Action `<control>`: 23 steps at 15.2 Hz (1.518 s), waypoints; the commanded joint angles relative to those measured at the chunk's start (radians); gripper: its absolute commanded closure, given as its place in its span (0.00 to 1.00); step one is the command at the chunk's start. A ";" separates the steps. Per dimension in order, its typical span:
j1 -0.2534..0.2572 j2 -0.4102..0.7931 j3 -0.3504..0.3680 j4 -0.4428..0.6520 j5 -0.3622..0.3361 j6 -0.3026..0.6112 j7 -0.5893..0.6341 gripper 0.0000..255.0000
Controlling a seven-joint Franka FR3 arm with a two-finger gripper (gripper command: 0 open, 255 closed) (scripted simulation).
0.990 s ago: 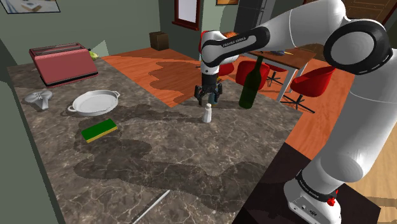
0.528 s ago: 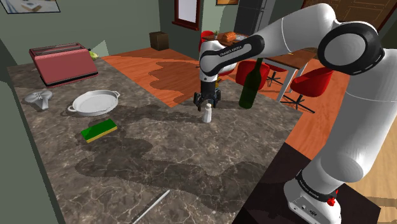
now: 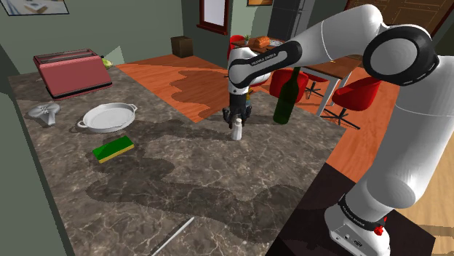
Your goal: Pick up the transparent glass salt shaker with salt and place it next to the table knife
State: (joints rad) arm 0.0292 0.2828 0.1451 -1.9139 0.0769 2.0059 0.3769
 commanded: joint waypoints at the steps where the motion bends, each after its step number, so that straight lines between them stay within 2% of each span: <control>1: 0.000 0.000 0.000 0.000 0.000 0.000 0.000 1.00; 9: 0.000 0.000 0.000 0.000 0.000 0.000 0.000 1.00; 23: -0.004 -0.075 0.002 0.094 0.006 -0.167 0.009 1.00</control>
State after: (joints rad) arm 0.0258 0.2126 0.1471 -1.8288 0.0824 1.8518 0.3857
